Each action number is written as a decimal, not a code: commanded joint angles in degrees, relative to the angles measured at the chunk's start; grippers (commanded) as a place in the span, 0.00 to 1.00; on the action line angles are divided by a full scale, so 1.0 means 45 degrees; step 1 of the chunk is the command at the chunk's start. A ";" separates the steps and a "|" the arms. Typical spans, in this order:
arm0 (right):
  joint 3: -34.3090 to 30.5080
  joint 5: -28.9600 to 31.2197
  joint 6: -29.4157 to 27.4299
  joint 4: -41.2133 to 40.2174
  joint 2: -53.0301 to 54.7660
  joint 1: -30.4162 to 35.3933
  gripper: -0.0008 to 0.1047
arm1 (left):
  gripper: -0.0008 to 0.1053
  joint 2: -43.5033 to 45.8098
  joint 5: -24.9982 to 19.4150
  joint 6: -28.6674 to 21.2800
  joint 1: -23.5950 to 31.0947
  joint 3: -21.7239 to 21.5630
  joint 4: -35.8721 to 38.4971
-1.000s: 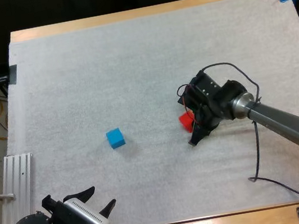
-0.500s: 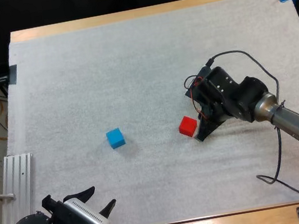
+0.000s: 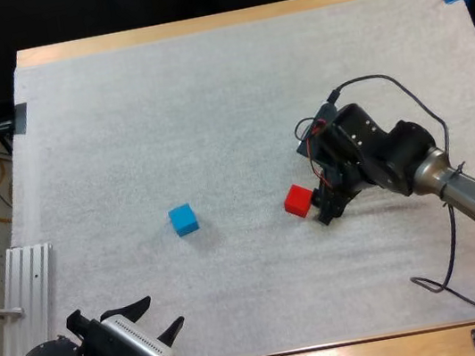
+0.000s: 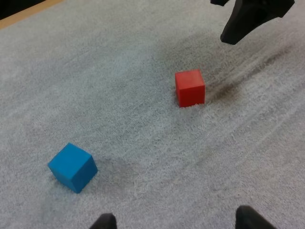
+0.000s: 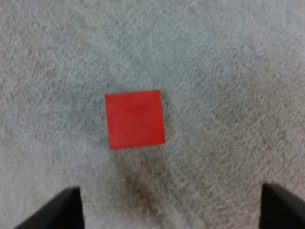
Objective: Stack red cube on blue cube
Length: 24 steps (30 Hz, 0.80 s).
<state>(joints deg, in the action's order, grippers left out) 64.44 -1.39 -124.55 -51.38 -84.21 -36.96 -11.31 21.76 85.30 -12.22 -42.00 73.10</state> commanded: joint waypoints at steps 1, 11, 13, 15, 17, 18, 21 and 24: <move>0.0180 -0.0138 -0.0459 0.0136 -0.0036 -0.0019 0.66 | 0.49 -0.0084 -0.0121 -0.0074 -0.0060 -0.0044 -0.0026; 0.0888 -0.0907 -0.1329 0.0407 -0.1789 -0.0019 0.63 | 0.49 -0.0084 -0.0121 -0.0074 -0.0060 -0.0044 -0.0026; 0.1182 -0.1115 -0.1329 0.0407 -0.2223 -0.0019 0.63 | 0.49 -0.0084 -0.0121 -0.0074 -0.0060 -0.0044 -0.0026; 0.1622 -0.1408 -0.1258 0.0342 -0.2790 -0.0019 0.63 | 0.49 -0.0084 -0.0121 -0.0074 -0.0060 -0.0044 -0.0026; 0.1916 -0.1693 -0.1165 0.0057 -0.3169 -0.0019 0.63 | 0.49 -0.0084 -0.0121 -0.0074 -0.0060 -0.0044 0.0027; 0.2027 -0.1884 -0.1145 -0.0095 -0.3438 -0.0019 0.63 | 0.49 -0.0084 -0.0121 -0.0074 -0.0060 -0.0044 0.0081; 0.2087 -0.2388 -0.1033 -0.0236 -0.3919 -0.0019 0.63 | 0.49 -0.0084 -0.0121 -0.0074 -0.0060 -0.0044 0.0173; 0.2087 -0.2406 -0.0910 -0.0333 -0.4394 -0.0019 0.63 | 0.49 -0.0084 -0.0121 -0.0074 -0.0060 -0.0044 0.0282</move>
<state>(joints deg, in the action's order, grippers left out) 73.43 -11.15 -128.53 -52.22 -103.52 -36.96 -11.31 21.76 85.30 -12.22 -42.00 73.69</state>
